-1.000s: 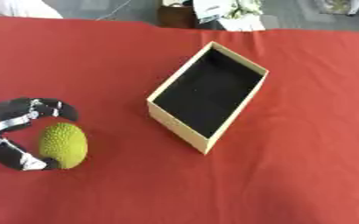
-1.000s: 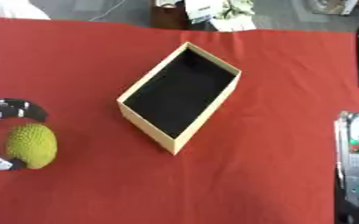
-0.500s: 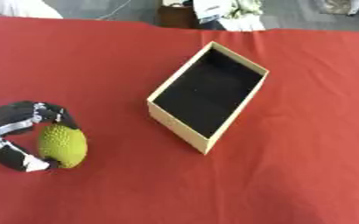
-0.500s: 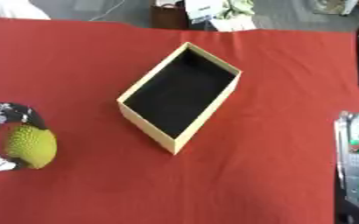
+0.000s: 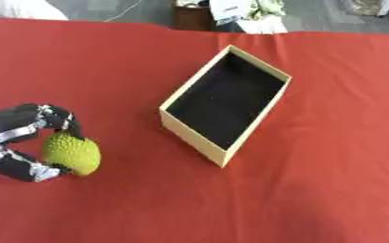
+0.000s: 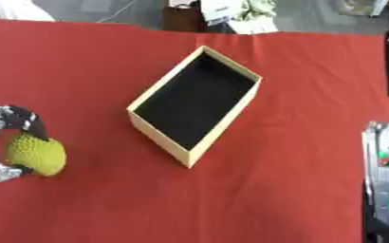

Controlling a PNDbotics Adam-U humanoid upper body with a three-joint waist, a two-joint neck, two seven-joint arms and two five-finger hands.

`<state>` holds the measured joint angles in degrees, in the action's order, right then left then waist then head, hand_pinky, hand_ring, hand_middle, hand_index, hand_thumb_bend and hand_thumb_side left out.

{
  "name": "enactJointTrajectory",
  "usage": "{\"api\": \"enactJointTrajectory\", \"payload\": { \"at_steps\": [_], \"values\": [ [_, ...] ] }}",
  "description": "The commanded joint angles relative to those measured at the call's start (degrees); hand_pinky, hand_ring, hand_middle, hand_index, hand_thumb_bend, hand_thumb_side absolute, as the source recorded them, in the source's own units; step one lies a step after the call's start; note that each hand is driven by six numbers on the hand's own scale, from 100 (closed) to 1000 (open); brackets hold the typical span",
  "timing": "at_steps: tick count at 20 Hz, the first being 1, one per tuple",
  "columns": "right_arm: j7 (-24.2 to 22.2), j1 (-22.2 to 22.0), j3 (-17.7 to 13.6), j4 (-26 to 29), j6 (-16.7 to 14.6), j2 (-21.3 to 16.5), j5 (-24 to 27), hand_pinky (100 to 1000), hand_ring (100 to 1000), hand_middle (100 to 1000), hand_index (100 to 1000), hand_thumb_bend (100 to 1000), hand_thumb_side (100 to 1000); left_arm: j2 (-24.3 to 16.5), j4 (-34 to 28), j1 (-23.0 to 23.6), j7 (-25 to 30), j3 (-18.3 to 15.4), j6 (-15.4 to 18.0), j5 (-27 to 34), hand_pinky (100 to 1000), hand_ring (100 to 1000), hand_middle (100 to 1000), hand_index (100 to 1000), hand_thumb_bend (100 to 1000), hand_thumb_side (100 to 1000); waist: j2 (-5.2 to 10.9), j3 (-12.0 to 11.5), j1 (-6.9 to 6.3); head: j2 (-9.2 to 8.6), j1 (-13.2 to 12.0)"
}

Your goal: Pick up objects on the table and place them in the box.

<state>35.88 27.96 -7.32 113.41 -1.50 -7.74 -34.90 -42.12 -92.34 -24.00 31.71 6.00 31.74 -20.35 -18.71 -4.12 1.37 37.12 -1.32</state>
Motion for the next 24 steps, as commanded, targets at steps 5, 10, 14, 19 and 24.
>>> {"api": "enactJointTrajectory", "payload": {
  "at_steps": [5, 10, 14, 19, 24],
  "values": [
    [0.0, 0.5, 0.1, 1.2, -0.1, -0.5, 0.3, 801, 937, 519, 549, 100, 527, -2.0, -2.9, -0.9, 20.3, -2.1, 20.2, 1.7, 450, 539, 542, 627, 214, 100, 1.16, -0.2, -0.12, -0.33, 0.0],
    [0.1, 0.5, 0.0, 1.2, -0.1, -0.6, 0.4, 802, 937, 519, 550, 100, 527, -2.4, -4.3, -1.3, 20.3, -2.3, 20.2, 3.0, 436, 529, 532, 616, 226, 100, 1.15, -0.2, -0.07, -0.33, -0.1],
    [0.3, 0.6, -0.1, 1.2, -0.2, -0.7, 0.3, 802, 934, 520, 550, 100, 528, -2.8, -6.5, -2.0, 20.3, -3.6, 20.2, 5.7, 432, 527, 531, 612, 271, 100, 1.22, -0.3, -0.01, -0.29, -0.1],
    [0.7, 0.9, -0.5, 1.2, -0.2, -0.8, -0.1, 802, 931, 521, 551, 100, 529, -3.3, -8.4, -3.2, 20.3, -5.2, 20.2, 9.8, 423, 521, 524, 603, 279, 100, 1.36, -0.3, 0.06, -0.49, -0.1],
    [1.2, 1.2, -0.9, 1.2, -0.1, -1.0, -0.4, 801, 928, 522, 552, 100, 531, -3.7, -9.6, -4.9, 20.3, -6.2, 20.2, 13.4, 417, 517, 521, 599, 265, 100, 1.36, -0.2, 0.17, -0.47, -0.3]
  ]
}}
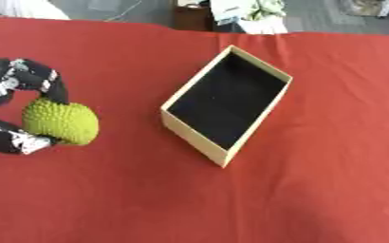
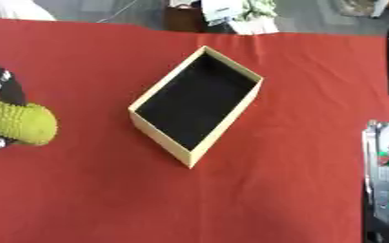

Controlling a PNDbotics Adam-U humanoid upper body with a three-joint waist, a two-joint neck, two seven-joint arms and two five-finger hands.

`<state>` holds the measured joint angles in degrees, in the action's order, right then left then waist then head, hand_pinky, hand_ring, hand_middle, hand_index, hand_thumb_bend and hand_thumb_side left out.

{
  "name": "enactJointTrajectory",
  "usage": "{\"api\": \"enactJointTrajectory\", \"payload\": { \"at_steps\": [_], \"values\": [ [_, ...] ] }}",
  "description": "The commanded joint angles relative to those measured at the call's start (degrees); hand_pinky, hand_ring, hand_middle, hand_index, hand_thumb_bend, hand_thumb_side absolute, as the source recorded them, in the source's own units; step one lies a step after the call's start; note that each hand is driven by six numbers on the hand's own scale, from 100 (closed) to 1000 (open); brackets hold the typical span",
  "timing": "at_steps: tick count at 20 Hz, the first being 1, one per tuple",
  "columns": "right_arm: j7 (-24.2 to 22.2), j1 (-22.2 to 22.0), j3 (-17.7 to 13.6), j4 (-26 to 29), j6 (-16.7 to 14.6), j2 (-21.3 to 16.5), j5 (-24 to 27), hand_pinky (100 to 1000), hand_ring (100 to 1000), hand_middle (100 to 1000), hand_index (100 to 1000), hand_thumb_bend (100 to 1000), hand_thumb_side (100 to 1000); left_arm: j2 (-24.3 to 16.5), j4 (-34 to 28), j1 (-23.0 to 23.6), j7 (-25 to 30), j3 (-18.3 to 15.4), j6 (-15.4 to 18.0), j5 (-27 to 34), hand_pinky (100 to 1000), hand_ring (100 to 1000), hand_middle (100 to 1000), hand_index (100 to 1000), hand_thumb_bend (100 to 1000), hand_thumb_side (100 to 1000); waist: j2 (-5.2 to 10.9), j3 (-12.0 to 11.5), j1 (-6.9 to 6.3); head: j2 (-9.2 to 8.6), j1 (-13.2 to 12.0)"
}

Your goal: Pick up objects on the table and place them in the box.

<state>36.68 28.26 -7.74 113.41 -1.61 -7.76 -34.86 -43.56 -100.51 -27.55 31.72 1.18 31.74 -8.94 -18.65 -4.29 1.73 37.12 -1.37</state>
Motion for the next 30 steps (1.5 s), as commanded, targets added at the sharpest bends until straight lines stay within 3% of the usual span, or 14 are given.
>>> {"api": "enactJointTrajectory", "payload": {
  "at_steps": [1, 10, 16, 17, 23, 30],
  "values": [
    [0.6, 1.0, -0.6, 1.2, 0.0, -1.0, -0.6, 801, 927, 522, 552, 100, 532, -2.3, -1.5, -1.9, 20.3, -1.7, 20.2, 2.9, 415, 515, 519, 597, 261, 100, 1.29, 0.0, -0.16, -0.49, -0.2],
    [1.7, 3.3, -1.2, 1.2, -0.7, -0.9, -2.0, 800, 904, 528, 556, 100, 539, 0.4, 4.5, -11.8, 20.3, -1.8, 20.2, 7.8, 411, 502, 512, 586, 226, 100, 0.85, 1.5, 0.94, -0.83, -1.4],
    [0.5, 6.0, 0.2, 1.2, -2.5, 0.8, -2.0, 800, 894, 531, 559, 100, 515, 3.2, 9.0, -17.0, 20.3, -2.3, 20.2, 11.8, 396, 476, 494, 567, 159, 100, 0.34, 3.9, 2.39, -1.81, -3.7],
    [0.2, 6.3, 0.5, 1.2, -2.8, 1.5, -1.8, 800, 894, 532, 559, 100, 543, 3.9, 10.2, -17.8, 20.3, -2.5, 20.2, 12.3, 394, 474, 491, 565, 148, 100, 0.23, 4.4, 2.67, -2.07, -4.3],
    [-1.6, 6.9, 2.0, 1.2, -3.9, 3.3, -0.3, 801, 898, 530, 558, 100, 540, 5.9, 13.8, -20.9, 20.3, -2.8, 20.2, 12.9, 395, 475, 492, 565, 152, 100, -0.21, 6.1, 3.06, -2.33, -5.5],
    [-3.4, 7.4, 3.5, 1.2, -5.0, 4.5, 0.8, 802, 898, 530, 558, 100, 539, 6.9, 13.9, -22.6, 20.3, -2.0, 20.2, 13.0, 413, 490, 503, 581, 186, 100, -0.28, 7.5, 2.95, -2.44, -6.4]
  ]
}}
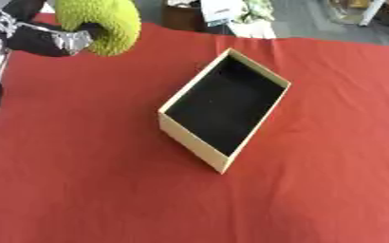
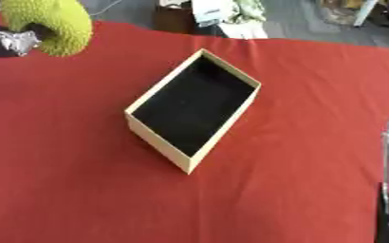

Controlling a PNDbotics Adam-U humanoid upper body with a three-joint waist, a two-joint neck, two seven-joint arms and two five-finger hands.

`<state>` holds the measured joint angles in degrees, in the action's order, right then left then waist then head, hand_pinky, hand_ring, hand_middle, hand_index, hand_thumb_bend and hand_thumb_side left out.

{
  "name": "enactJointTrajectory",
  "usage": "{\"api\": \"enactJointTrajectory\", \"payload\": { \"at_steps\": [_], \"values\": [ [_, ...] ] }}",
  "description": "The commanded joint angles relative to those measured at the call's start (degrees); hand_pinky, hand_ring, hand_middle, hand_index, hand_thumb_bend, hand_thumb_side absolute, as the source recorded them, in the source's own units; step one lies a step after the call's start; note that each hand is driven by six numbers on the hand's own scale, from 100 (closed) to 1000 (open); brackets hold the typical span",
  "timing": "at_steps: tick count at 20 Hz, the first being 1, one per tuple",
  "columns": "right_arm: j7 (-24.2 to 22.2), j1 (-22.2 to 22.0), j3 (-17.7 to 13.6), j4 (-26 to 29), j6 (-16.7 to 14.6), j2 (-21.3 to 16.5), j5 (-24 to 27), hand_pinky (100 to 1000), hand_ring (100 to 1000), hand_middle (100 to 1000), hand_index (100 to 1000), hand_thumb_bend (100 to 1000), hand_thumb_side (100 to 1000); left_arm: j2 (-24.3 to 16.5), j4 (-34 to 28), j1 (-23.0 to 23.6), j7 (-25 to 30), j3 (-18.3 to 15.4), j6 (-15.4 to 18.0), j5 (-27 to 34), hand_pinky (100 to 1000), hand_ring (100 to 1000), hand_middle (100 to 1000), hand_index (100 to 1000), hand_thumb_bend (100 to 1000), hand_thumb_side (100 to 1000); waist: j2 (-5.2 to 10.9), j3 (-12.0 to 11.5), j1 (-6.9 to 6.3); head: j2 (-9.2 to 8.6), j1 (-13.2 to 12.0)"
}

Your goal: Pick up objects on the table and place them in the box.

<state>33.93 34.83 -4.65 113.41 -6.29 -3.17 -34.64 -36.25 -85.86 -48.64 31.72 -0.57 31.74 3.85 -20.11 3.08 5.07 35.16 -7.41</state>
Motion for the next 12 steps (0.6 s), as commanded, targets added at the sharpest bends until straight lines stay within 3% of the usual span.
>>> {"api": "enactJointTrajectory", "payload": {
  "at_steps": [1, 6, 12],
  "values": [
    [-0.9, 0.9, 0.6, 1.2, -0.5, 0.1, 0.7, 802, 899, 530, 558, 100, 539, -0.2, -1.0, -1.6, 20.2, 0.0, 20.2, 0.3, 414, 491, 504, 582, 185, 100, 1.19, 0.3, -0.47, -0.48, -0.5],
    [-2.7, 1.0, 2.1, 1.2, -1.1, 0.7, 1.6, 803, 902, 529, 557, 100, 534, 0.3, -2.0, -1.3, 20.2, 1.3, 20.2, -0.1, 418, 495, 508, 589, 197, 100, 1.2, 1.0, -0.93, -0.42, -0.6],
    [-5.6, 0.9, 3.9, 1.2, -1.2, 1.4, 2.9, 803, 905, 526, 556, 100, 528, 1.4, -1.3, -0.9, 20.2, 2.6, 20.2, -0.8, 422, 484, 508, 599, 141, 100, 1.46, 2.0, -1.38, -0.47, -1.0]
  ]
}}
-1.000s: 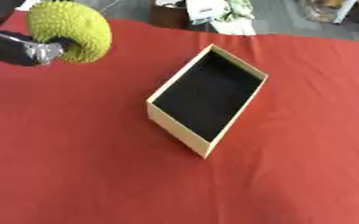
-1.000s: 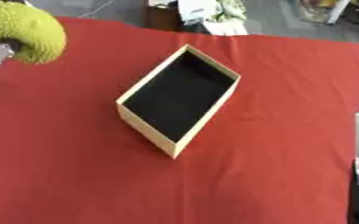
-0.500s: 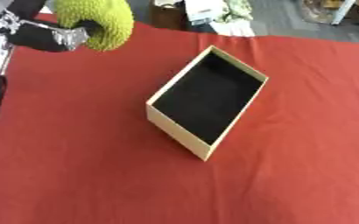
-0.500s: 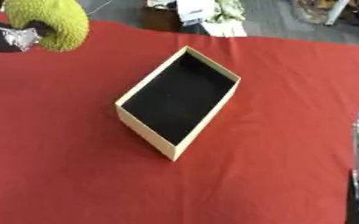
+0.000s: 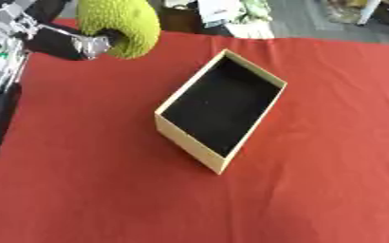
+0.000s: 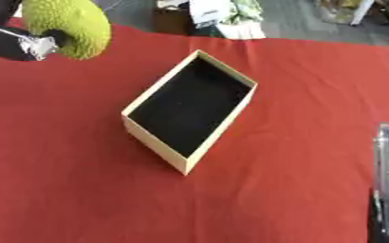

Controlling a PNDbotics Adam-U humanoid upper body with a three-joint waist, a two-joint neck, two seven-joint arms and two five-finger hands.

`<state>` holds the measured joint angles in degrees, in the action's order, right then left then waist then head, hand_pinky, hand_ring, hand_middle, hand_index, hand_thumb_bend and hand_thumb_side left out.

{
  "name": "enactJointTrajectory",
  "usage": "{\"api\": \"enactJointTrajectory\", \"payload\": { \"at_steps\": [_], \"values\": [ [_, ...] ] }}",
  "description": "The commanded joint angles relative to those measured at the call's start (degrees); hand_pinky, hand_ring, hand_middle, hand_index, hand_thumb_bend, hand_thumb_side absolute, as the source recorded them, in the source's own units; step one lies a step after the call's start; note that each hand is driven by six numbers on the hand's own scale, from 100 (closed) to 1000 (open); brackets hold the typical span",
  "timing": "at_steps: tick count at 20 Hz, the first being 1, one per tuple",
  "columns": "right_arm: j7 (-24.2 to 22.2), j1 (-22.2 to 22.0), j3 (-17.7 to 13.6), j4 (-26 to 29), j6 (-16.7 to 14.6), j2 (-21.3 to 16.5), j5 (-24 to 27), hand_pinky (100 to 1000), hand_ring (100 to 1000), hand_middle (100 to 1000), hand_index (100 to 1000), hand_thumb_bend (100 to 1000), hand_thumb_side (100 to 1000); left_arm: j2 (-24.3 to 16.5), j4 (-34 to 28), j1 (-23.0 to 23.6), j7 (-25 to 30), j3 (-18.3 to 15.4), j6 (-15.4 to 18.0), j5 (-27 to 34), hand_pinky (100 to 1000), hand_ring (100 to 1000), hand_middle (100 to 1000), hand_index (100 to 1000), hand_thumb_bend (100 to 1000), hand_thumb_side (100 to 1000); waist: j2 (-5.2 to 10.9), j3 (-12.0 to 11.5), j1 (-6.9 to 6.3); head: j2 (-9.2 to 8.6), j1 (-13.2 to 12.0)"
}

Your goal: Pick up objects on the table and place them in the box.

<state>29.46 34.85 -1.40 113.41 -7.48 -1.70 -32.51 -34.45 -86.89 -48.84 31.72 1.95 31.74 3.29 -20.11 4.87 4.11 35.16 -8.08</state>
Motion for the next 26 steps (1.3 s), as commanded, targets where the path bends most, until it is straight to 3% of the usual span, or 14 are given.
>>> {"api": "enactJointTrajectory", "payload": {
  "at_steps": [1, 4, 10, 17, 26],
  "values": [
    [-1.7, 0.8, 0.9, 1.2, 0.0, 0.1, 0.9, 803, 905, 526, 556, 100, 528, -0.2, 0.0, -0.7, 20.2, 0.0, 20.2, 0.3, 422, 483, 507, 598, 143, 100, 1.54, 0.3, -0.49, -0.52, -0.6],
    [-2.7, 0.8, 1.5, 1.2, 0.2, 0.7, 1.5, 803, 909, 525, 555, 100, 527, 0.4, 1.4, -1.0, 20.2, -1.0, 20.2, 3.4, 414, 470, 500, 591, 100, 100, 1.83, 1.1, -0.63, -0.55, -1.1],
    [-4.4, 0.8, 3.2, 1.2, 0.1, 2.3, 2.7, 803, 913, 525, 555, 100, 528, 1.5, 5.1, -2.6, 20.2, -1.2, 20.2, 11.5, 422, 466, 500, 591, 100, 100, 2.13, 3.2, -0.98, -0.54, -3.3],
    [-5.0, 0.9, 4.0, 1.2, -0.8, 3.6, 3.8, 804, 917, 524, 554, 100, 528, 3.0, 6.3, -2.8, 20.2, 1.7, 20.2, 9.1, 421, 460, 496, 588, 100, 100, 1.78, 5.0, -1.13, -0.78, -4.5],
    [-6.2, 0.9, 5.3, 1.2, -1.8, 4.7, 5.1, 804, 922, 524, 554, 100, 529, 6.2, 6.7, -1.7, 20.2, 4.8, 20.2, 5.3, 428, 464, 500, 596, 100, 179, 1.26, 6.2, -1.68, -1.34, -4.6]
  ]
}}
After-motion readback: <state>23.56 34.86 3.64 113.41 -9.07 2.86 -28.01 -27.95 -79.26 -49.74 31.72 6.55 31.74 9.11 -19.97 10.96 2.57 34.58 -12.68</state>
